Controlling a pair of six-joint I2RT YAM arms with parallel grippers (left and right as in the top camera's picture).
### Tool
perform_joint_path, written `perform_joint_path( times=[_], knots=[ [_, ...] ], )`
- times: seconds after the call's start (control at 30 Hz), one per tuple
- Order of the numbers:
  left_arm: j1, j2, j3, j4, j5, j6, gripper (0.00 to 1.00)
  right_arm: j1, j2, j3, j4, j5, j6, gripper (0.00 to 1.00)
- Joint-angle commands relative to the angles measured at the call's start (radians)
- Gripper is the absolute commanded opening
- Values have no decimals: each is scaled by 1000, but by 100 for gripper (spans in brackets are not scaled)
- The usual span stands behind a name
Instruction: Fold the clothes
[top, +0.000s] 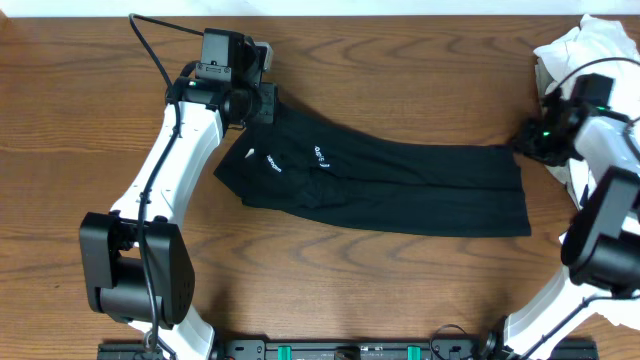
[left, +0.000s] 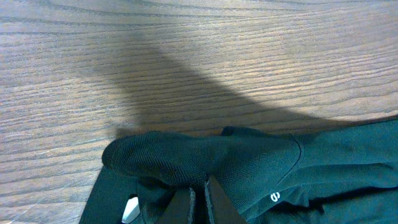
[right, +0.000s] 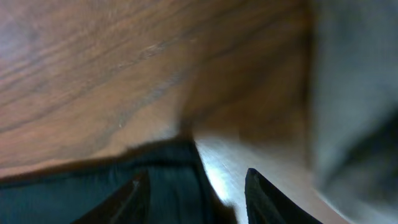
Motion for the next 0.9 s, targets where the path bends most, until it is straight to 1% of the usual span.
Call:
perform_joint_path(
  times=[0.0,0.2,0.27,0.4,0.5,0.57,0.73,0.87],
  knots=[
    [7,-25,10,-2,-5,-13,6,41,36,-4,17,-29,-1,49],
    [7,-25,10,-4,-5,-13,6,76,99,-3,41,-17,0,50],
    [7,-25,10,-5,-5,-13,6,77,119,-4,39,-7,2,47],
    [7,-25,10,-5,-5,-13,6,77,137,-4,20,6,3,29],
    [7,-25,10,-5,-6,-13,6,77,137,-3,19,21,3,3],
    [7,-25,10,-5,-6,-13,6,76,137,-4,15,21,3,1],
    [7,-25,10,-5,-6,-13,6,76,135,0,8,21,10,1],
    [7,-25,10,8,-6,-12,6,74,105,34,-29,28,24,1]
  ],
)
